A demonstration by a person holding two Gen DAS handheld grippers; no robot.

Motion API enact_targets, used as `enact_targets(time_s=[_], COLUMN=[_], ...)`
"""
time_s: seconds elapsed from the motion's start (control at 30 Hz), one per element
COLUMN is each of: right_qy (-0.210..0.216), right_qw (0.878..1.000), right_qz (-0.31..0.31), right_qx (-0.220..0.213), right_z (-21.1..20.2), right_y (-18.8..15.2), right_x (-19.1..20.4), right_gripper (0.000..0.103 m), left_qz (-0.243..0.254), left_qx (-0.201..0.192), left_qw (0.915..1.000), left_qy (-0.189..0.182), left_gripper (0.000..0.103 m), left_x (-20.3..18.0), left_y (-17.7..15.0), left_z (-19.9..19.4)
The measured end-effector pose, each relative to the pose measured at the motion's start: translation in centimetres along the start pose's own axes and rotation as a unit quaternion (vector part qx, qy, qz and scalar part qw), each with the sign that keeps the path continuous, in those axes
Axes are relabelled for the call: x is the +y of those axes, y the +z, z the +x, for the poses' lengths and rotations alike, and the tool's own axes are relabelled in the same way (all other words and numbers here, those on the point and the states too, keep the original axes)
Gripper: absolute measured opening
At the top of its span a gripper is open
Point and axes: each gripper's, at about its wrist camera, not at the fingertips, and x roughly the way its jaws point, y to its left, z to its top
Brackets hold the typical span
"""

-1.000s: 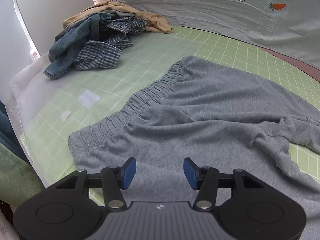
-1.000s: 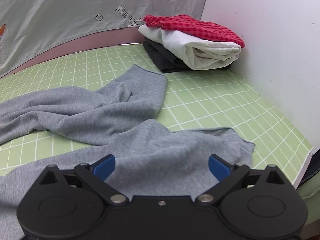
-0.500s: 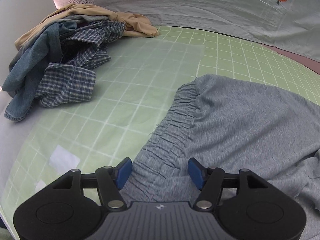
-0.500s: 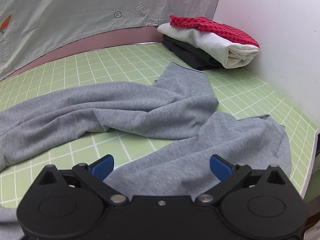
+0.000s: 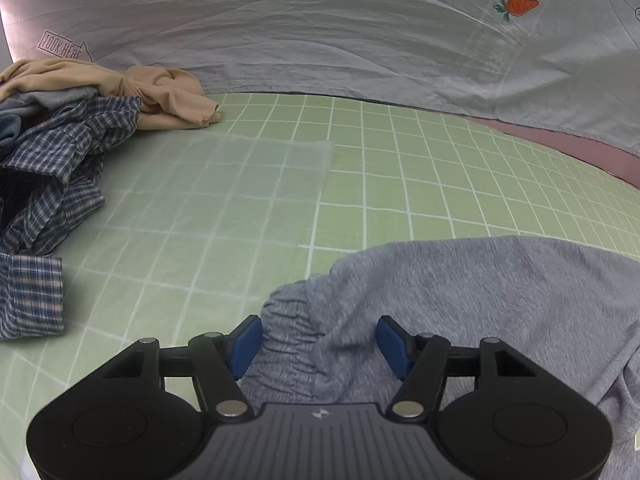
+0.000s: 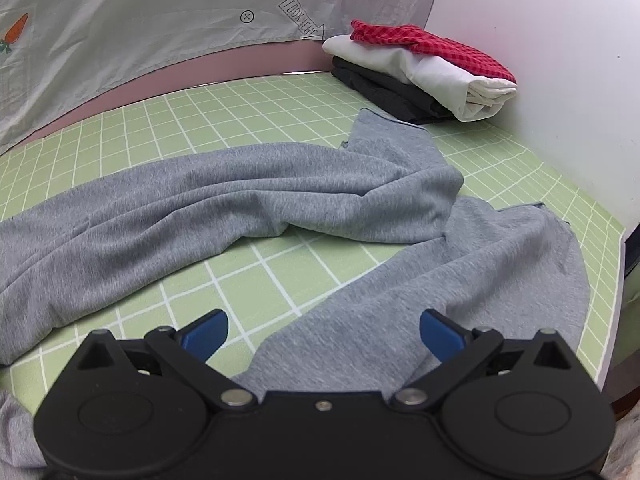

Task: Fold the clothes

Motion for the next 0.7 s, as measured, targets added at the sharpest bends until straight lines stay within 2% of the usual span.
enact_targets(time_s=[0.03, 0.1, 0.17, 0.4, 0.5, 0.57, 0.7], right_qy=[-0.004, -0.013, -0.019, -0.02, -0.019, -0.018, -0.011], right_qw=[1.0, 1.0, 1.0, 1.0, 1.0, 1.0, 1.0], right_qz=[-0.001, -0.004, -0.003, 0.008, 0.001, 0.0, -0.003], right_qx=[-0.001, -0.002, 0.0, 0.003, -0.003, -0.006, -0.004], right_z=[-0.1, -0.2, -0.2, -0.4, -0.8, -0.9, -1.1], right_y=[-0.1, -0.1, -0.3, -0.3, -0.1, -0.1, -0.3], right_x=[0.1, 0.2, 0.3, 0.0, 0.0, 0.0, 0.0], right_gripper=[0.103, 0.103, 0.103, 0.103, 0.103, 0.103, 0.103], left_qz=[-0.001, -0.014, -0.017, -0.062, -0.06, -0.058, -0.06], left_qx=[-0.001, -0.011, -0.022, -0.071, -0.086, -0.081, -0.059], left_qw=[1.0, 0.9998, 0.9995, 0.9945, 0.9916, 0.9907, 0.9932], left_qy=[0.005, 0.004, 0.015, 0.046, 0.075, 0.092, 0.081], left_gripper=[0.026, 0.016, 0.012, 0.011, 0.011, 0.012, 0.027], left_x=[0.0, 0.4, 0.8, 5.3, 7.3, 8.6, 10.3], left_y=[0.2, 0.4, 0.7, 4.2, 6.1, 7.2, 7.0], left_z=[0.0, -0.4, -1.1, -3.8, -3.3, -2.5, -2.5])
